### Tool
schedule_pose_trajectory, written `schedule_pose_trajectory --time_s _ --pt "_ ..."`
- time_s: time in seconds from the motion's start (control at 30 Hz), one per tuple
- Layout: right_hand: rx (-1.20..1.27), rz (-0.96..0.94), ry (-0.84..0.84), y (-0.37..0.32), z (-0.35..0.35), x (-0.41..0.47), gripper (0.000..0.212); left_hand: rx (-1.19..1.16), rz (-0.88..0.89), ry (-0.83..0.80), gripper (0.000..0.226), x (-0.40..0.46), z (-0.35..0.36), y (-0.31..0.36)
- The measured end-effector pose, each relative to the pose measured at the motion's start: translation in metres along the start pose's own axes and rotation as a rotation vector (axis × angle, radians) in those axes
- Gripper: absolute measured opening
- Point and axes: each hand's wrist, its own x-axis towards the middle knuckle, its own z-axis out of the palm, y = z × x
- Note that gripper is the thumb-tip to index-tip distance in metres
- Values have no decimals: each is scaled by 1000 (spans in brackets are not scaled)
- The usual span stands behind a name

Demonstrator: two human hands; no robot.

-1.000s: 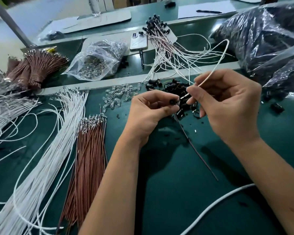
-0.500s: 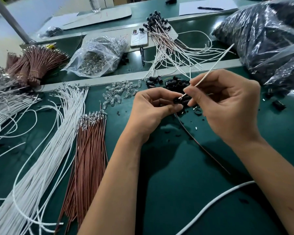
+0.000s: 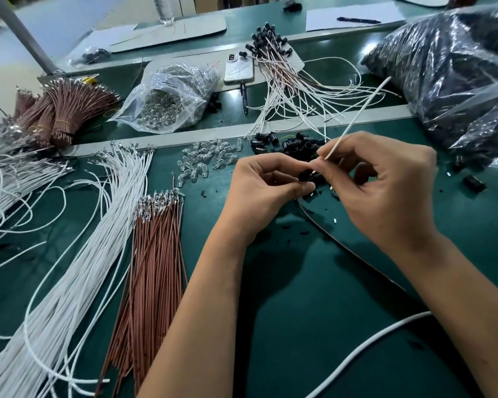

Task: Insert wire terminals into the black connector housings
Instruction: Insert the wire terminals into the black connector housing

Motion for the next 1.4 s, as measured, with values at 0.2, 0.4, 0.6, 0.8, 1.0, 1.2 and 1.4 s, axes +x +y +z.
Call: schedule_pose_trajectory --time_s 0.2,0.4,0.6,0.8,1.0,1.2,1.4 --pt "-38 -41 -16 -1 0 -1 13 16 -8 -18 24 -1 0 1" --pt "15 40 -41 -1 3 -1 13 12 -13 -13 24 -1 0 3" --pt "10 70 -56 3 -1 1 12 52 -2 -22 24 -1 2 3" --pt "56 169 -54 3 3 1 12 42 39 -21 21 -1 3 1" --pt "657 695 -198 9 1 6 17 -18 54 -46 26 -2 3 2" --pt "774 714 -61 9 -3 11 20 -33 9 -41 25 -3 5 6" --pt "686 753 -174 9 0 9 21 11 14 -34 24 -5 8 7"
